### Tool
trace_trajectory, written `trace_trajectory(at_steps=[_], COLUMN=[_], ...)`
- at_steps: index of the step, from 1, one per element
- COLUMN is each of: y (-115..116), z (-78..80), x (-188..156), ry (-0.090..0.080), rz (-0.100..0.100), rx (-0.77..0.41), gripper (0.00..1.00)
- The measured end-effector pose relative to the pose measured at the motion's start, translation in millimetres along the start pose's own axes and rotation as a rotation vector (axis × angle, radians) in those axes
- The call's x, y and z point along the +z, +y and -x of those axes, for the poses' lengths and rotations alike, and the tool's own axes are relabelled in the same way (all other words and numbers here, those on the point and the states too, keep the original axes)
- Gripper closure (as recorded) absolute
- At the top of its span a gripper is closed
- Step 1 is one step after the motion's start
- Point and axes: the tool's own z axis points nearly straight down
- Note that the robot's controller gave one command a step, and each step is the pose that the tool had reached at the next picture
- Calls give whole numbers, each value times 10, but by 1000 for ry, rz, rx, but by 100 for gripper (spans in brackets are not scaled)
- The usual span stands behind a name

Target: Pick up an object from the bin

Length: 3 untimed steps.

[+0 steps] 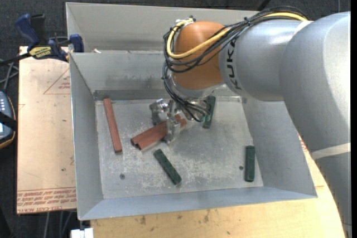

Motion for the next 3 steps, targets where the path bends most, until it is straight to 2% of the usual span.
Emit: trace_trajectory(at_steps=[1,2,3], y=[57,57,133], z=[227,227,278], x=[-868,-868,-1480], ry=[-2,-2,-2], rz=[-1,-1,-1], rx=[-56,-56,-74], gripper=[100,100,100])
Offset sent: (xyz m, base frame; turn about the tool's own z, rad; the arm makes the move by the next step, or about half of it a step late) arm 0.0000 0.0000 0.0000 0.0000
